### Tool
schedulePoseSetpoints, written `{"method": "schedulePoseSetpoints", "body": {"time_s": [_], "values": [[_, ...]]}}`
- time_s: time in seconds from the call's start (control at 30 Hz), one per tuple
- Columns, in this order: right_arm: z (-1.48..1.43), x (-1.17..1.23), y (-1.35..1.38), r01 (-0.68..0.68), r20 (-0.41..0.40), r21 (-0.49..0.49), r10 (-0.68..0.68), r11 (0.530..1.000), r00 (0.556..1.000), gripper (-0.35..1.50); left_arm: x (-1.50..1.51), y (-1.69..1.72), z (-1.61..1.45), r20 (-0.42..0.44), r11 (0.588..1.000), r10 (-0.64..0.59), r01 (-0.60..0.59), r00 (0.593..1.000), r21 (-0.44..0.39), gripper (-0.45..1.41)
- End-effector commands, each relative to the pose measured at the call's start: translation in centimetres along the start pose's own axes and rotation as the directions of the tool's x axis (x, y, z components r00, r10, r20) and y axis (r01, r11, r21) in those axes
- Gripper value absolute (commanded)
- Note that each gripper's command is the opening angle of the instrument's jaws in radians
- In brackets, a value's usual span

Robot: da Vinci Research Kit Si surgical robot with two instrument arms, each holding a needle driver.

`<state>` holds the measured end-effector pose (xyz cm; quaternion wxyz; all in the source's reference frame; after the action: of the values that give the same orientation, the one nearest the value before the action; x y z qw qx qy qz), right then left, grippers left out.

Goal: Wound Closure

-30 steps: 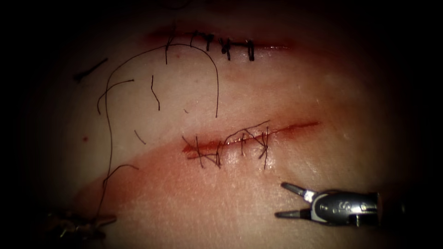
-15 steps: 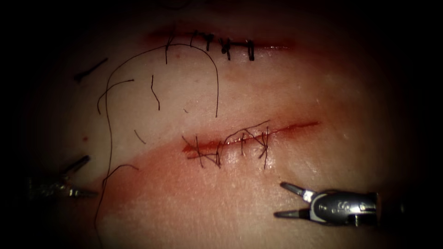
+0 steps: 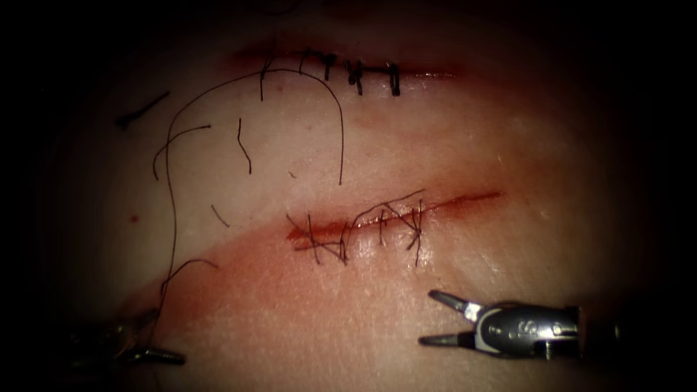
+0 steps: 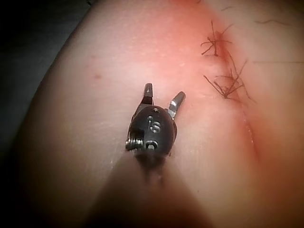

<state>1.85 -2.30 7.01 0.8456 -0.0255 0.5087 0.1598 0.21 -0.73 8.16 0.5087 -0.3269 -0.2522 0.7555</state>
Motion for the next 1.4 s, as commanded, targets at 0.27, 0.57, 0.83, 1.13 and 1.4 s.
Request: {"method": "schedulePoseSetpoints", "body": {"time_s": [0.27, 0.57, 0.83, 1.13, 1.4], "values": [[0.02, -0.03, -0.14, -0.001, 0.002, 0.006, 0.001, 1.0, 1.0, 1.41, -0.16, -0.27, 0.17, -0.003, 1.0, 0.011, -0.011, 1.0, 0.022, 1.0], [0.0, -0.02, -0.15, -0.001, 0.003, 0.011, 0.001, 1.0, 1.0, 1.41, -0.33, -0.45, 0.3, 0.032, 0.999, 0.035, -0.035, 0.999, -0.008, 0.06], [0.0, -0.01, -0.16, -0.001, 0.004, 0.01, 0.001, 1.0, 1.0, 1.4, 0.22, 0.13, -0.16, 0.014, 0.974, 0.227, -0.227, 0.974, -0.003, -0.45], [0.03, -0.03, -0.16, 0.0, 0.004, 0.008, 0.0, 1.0, 1.0, 1.4, 1.35, 1.18, -0.11, -0.059, 0.941, 0.337, -0.338, 0.94, -0.026, -0.45], [0.1, -0.05, -0.2, -0.003, 0.004, 0.009, 0.003, 1.0, 1.0, 1.4, 2.66, 2.03, 0.56, -0.167, 0.917, 0.362, -0.382, 0.917, -0.113, -0.45]]}}
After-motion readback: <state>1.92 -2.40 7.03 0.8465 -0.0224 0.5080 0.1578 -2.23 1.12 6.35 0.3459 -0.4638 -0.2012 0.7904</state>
